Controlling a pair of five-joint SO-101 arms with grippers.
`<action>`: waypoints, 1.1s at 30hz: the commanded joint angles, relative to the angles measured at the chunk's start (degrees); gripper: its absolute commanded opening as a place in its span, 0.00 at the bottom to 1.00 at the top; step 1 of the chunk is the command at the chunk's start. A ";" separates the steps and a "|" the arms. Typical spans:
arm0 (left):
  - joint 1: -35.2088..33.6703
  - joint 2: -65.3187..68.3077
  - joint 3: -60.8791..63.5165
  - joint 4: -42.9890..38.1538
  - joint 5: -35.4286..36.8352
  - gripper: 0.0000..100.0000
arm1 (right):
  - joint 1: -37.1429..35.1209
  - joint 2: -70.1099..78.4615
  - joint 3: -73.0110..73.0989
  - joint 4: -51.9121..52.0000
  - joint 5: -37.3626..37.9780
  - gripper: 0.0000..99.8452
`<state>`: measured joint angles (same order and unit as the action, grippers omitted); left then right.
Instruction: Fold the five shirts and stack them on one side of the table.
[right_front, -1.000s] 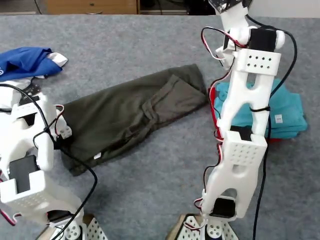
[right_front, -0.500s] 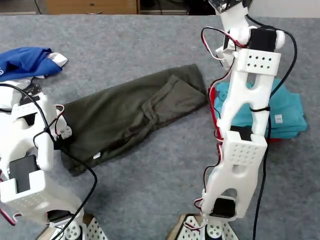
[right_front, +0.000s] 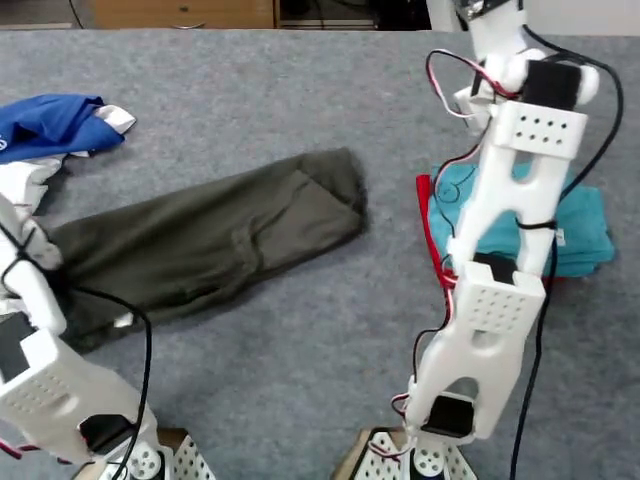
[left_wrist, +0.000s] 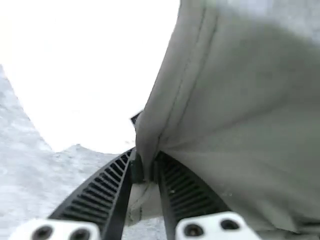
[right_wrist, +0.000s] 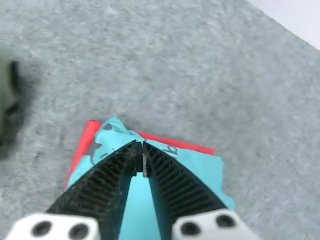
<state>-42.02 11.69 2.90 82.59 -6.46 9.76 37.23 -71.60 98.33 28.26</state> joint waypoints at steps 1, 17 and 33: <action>-0.62 -0.31 -9.85 5.63 -0.62 0.02 | 1.89 -5.14 -3.38 -0.70 0.44 0.00; 32.97 -0.22 -26.02 18.20 5.71 0.02 | 6.37 -5.14 -3.74 -2.11 0.70 0.00; 59.96 5.67 -35.43 3.52 15.91 0.02 | 7.96 -5.14 -3.74 -2.73 2.20 0.01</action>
<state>16.18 16.18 -28.66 88.40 7.60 17.14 37.23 -72.92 96.75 30.02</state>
